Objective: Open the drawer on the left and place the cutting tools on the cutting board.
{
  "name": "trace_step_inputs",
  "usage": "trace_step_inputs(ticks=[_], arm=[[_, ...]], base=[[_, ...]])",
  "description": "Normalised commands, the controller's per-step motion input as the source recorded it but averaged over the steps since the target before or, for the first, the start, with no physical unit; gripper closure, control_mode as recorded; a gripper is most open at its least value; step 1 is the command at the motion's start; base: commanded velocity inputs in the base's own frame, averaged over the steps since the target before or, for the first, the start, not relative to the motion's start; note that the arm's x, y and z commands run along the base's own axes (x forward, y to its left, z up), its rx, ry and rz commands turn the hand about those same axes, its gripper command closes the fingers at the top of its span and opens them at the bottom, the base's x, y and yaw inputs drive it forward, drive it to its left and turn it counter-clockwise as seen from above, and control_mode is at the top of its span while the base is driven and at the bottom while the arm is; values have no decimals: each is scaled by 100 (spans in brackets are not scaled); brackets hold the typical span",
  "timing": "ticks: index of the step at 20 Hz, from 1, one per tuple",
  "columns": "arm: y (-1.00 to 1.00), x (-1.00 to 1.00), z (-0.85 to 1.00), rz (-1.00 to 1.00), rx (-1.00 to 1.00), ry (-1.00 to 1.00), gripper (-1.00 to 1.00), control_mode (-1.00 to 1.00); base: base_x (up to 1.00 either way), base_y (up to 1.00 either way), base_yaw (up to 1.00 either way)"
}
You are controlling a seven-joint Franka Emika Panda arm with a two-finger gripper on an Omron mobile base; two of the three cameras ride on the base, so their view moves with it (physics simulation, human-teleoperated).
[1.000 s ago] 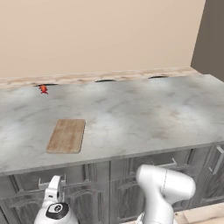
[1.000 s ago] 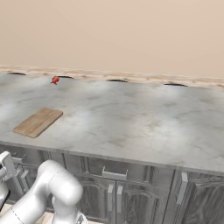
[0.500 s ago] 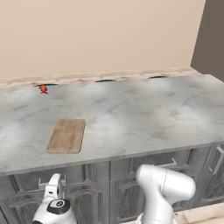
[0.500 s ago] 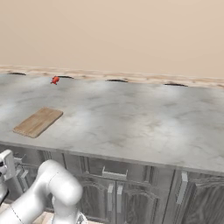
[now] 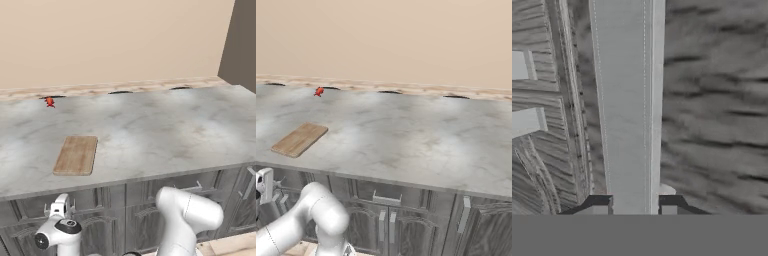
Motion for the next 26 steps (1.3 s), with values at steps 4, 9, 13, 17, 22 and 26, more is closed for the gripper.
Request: trace_step_inputs(ticks=[4, 9, 13, 17, 22, 26], arm=[[32, -6, -51, 2, 0, 16, 100, -100], [55, -36, -64, 4, 0, 11, 100, -100], [63, -62, -66, 5, 0, 10, 100, -100], [68, -86, -58, 5, 0, 11, 100, -100], [76, -94, -55, 5, 0, 15, 100, -100], [83, -100, -61, 5, 0, 9, 100, -100]], base=[[0, 0, 0], [0, 0, 0], [0, 0, 0], [0, 0, 0], [0, 0, 0], [0, 0, 0]])
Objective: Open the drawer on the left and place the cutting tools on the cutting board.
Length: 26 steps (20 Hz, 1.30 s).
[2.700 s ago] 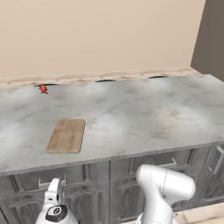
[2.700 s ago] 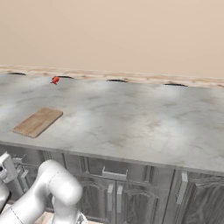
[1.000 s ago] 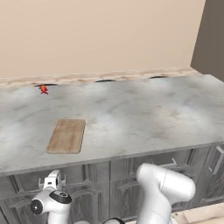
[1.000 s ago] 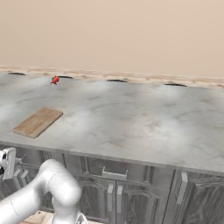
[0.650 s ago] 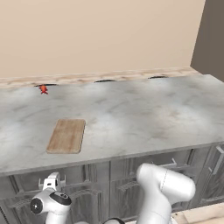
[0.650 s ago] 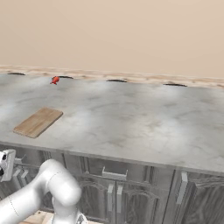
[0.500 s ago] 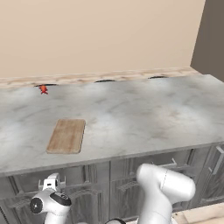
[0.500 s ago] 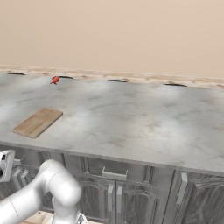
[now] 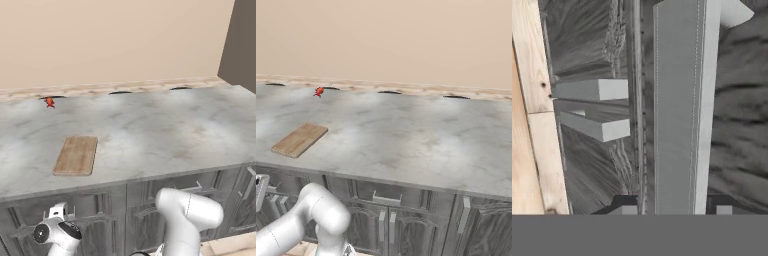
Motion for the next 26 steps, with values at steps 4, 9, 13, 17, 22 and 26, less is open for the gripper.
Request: trace_step_inputs(ticks=[4, 9, 13, 17, 22, 26], arm=[[81, -100, -65, 5, 0, 3, 100, -100], [81, -100, -63, 5, 0, 1, 100, -100], [76, -100, -62, 4, 0, 0, 100, -100], [76, -100, -59, 3, 0, 2, 100, -100], [70, -100, -54, 2, 0, 5, 100, -100], [68, -100, -51, 2, 0, 7, 100, -100]], base=[[0, 0, 0], [0, 0, 0], [0, 0, 0], [0, 0, 0], [0, 0, 0], [0, 0, 0]])
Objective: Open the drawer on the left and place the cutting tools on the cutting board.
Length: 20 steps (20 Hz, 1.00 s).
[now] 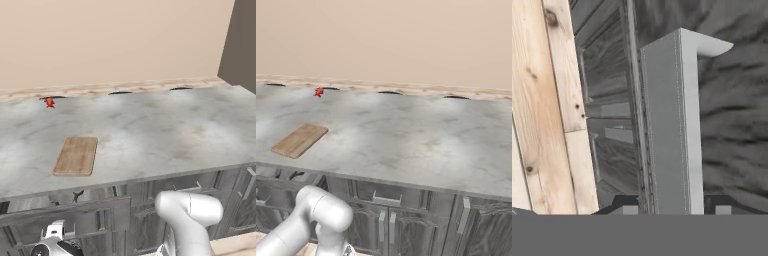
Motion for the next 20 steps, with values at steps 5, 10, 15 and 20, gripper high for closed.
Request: trace_step_inputs(ticks=[5, 10, 15, 20], arm=[[60, -100, -58, 1, 0, 7, 100, -100], [55, -100, -64, 0, 0, 7, 100, -100], [51, -100, -66, 1, -1, 6, 100, -100], [49, -100, -74, 1, -4, 1, 100, -100]], base=[[0, 0, 0], [0, 0, 0], [0, 0, 0], [0, 0, 0]])
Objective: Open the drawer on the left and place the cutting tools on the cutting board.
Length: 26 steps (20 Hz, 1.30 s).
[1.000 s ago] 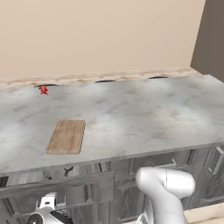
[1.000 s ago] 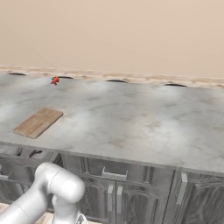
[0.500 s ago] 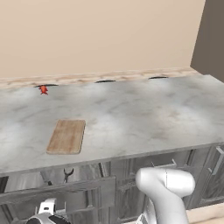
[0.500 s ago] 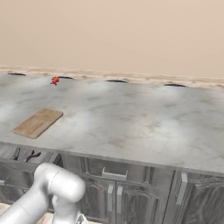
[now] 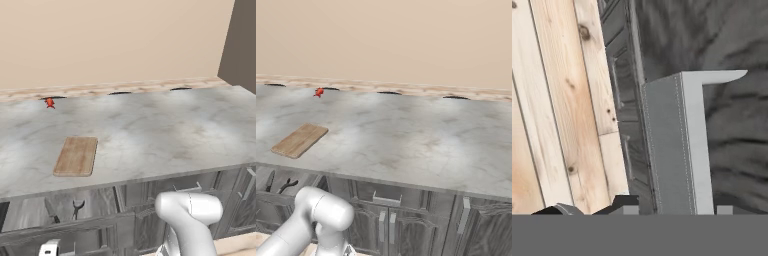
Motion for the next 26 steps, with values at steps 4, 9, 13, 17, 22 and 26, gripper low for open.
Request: trace_step_inputs(ticks=[4, 9, 13, 17, 22, 26], arm=[[53, -100, -77, 2, -11, 0, 100, -100], [55, -100, -74, 2, -15, 0, 100, -100], [54, -100, -71, 2, -14, 0, 100, -100], [55, -100, -56, 1, -13, 0, -100, -100], [29, -85, -1, 0, -5, 0, -100, -100], [0, -46, 84, 0, 1, -8, -100, -100]], base=[[0, 0, 0], [0, 0, 0], [0, 0, 0], [0, 0, 0], [0, 0, 0], [0, 0, 0]])
